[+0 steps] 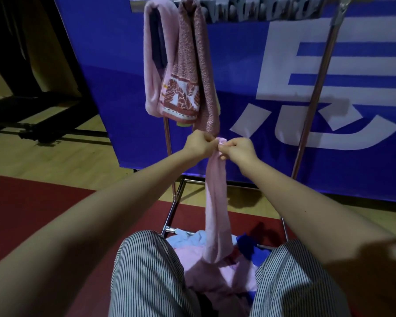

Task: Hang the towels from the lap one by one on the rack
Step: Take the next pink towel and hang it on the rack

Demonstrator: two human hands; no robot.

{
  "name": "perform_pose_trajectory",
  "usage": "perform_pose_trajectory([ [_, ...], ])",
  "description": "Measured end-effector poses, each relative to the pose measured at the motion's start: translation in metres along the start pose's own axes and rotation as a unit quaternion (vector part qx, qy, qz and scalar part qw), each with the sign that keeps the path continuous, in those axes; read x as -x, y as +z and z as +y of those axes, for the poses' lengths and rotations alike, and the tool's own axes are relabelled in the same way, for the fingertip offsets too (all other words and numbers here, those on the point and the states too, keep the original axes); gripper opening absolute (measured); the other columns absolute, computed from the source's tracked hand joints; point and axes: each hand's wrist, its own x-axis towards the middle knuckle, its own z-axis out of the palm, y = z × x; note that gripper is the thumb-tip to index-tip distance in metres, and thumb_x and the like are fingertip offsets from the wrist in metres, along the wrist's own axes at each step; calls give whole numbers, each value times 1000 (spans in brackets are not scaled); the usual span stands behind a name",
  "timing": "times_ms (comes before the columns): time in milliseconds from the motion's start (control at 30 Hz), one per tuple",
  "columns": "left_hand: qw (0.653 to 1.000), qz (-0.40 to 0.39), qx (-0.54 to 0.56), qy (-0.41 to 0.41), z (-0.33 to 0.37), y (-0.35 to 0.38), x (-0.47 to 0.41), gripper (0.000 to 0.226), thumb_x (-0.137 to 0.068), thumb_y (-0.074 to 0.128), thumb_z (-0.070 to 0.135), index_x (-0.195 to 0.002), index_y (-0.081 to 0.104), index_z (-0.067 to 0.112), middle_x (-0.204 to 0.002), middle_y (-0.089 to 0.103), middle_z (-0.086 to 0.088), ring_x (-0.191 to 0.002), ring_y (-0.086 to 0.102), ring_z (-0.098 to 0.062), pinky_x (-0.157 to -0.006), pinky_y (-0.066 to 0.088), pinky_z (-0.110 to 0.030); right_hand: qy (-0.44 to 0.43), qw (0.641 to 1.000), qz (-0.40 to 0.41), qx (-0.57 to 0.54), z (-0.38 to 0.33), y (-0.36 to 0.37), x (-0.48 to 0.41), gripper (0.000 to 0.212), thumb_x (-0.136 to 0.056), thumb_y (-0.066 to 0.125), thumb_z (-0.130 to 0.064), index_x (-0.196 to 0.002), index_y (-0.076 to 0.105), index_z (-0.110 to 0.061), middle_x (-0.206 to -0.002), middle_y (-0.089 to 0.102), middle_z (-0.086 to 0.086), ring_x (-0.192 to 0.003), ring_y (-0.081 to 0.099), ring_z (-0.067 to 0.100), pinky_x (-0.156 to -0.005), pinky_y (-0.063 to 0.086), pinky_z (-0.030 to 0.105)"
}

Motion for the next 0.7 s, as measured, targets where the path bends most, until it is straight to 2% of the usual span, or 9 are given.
perform_pose_trajectory([
  [100,999,-24,11,18,-8,1,3,30,-89,58,19,-82,69,-7,-71,60,-21,-66,53,-22,-65,49,-36,26,997,24,-63,5,2,2,13,-86,65,-16,-87,70,-4,-66,64,4,-69,63,16,-87,55,38],
  [200,998,-40,49,3,-11,4,2,24,-89,57,13,-88,69,-8,-85,65,-30,-75,58,-24,-80,54,-45,51,993,39,-104,5,3,5,17,-86,65,-16,-95,70,-2,-66,63,2,-59,59,8,-61,52,21],
  [233,996,-41,77,-7,-9,4,1,22,-87,58,11,-89,69,-8,-86,65,-28,-78,59,-24,-83,54,-44,55,992,42,-107,4,3,6,19,-86,64,-17,-96,70,-2,-67,62,2,-58,57,6,-53,45,16],
  [300,991,-52,123,-23,-5,3,3,24,-86,62,15,-90,69,-8,-85,66,-20,-82,62,-21,-84,54,-36,43,993,41,-105,4,1,6,21,-89,60,-21,-95,71,-5,-70,64,1,-62,58,5,-49,41,14],
  [400,991,-70,110,-13,-6,0,4,34,-85,66,28,-93,69,-5,-88,69,-15,-83,66,-17,-80,54,-27,53,995,5,-84,3,-1,6,26,-92,52,-31,-95,70,-14,-88,68,4,-82,62,11,-68,48,19],
  [467,993,-70,97,-6,-9,-2,4,37,-84,67,28,-95,70,-6,-91,69,-21,-86,66,-24,-84,54,-34,75,995,-18,-64,4,-3,5,33,-92,48,-39,-105,68,-16,-101,68,6,-96,62,17,-88,50,29],
  [500,994,-71,82,-5,-11,-3,2,35,-84,67,26,-94,69,-7,-89,68,-22,-84,65,-27,-85,54,-38,72,995,-36,-57,6,-6,4,34,-94,46,-40,-105,68,-17,-103,68,5,-96,62,17,-91,49,31],
  [600,995,-91,-28,16,-12,-6,0,25,-91,57,18,-94,69,-4,-79,60,-14,-76,54,-21,-73,49,-36,20,996,-88,-21,13,-13,8,29,-94,49,-31,-104,70,-13,-95,68,2,-82,60,10,-78,46,23],
  [700,982,-112,-133,67,-12,-12,1,20,-93,49,8,-95,66,-1,-78,57,-6,-78,51,-17,-68,42,-28,-91,992,-39,79,28,-19,1,25,-85,64,-19,-108,62,-11,-99,57,2,-91,54,13,-76,45,22],
])
